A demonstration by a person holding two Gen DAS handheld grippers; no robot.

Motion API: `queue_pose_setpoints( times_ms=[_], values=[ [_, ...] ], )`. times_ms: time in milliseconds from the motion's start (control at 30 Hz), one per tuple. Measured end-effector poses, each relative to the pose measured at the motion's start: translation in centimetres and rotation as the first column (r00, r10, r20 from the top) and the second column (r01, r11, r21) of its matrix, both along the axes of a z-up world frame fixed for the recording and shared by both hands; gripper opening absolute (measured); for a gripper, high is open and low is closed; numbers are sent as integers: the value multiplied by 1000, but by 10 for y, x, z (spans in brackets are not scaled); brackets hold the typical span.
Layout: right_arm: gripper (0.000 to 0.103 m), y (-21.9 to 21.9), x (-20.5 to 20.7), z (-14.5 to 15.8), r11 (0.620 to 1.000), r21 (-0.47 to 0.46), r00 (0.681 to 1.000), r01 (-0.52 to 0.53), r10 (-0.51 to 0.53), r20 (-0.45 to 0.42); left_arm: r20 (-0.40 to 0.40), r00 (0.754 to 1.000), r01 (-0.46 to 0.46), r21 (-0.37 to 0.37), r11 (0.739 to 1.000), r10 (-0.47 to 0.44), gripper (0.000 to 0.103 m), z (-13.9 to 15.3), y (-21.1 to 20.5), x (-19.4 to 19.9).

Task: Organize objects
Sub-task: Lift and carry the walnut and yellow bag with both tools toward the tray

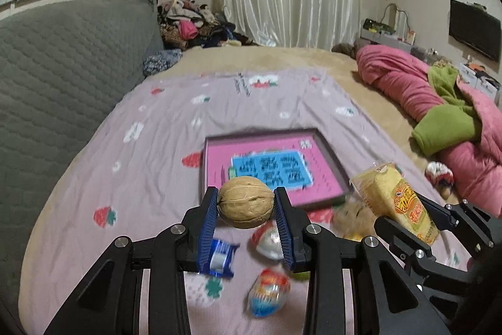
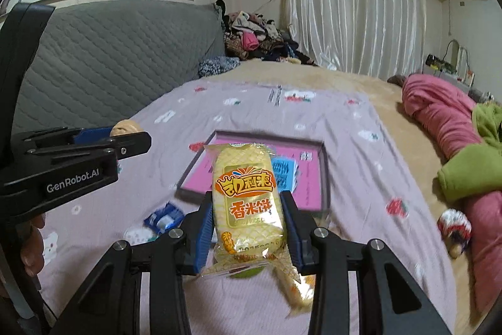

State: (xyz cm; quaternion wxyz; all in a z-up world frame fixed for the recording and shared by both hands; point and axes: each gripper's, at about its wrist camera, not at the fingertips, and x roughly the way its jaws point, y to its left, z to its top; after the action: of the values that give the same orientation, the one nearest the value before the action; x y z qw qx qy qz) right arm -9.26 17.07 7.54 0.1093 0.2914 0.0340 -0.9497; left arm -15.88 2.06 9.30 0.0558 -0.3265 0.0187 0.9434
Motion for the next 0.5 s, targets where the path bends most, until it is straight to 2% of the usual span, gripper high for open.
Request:
queue_pose_setpoints(
  times_ms=[233,500],
  values=[
    [41,6,-28,29,1000,20,998,23,-21,-60,-20,1000,0,-6,1000,0,37,20,12,-33],
    [41,16,-66,45,999,9,996,33,-33,-83,-35,999,-22,-20,1000,21,37,33,13,-70]
  ],
)
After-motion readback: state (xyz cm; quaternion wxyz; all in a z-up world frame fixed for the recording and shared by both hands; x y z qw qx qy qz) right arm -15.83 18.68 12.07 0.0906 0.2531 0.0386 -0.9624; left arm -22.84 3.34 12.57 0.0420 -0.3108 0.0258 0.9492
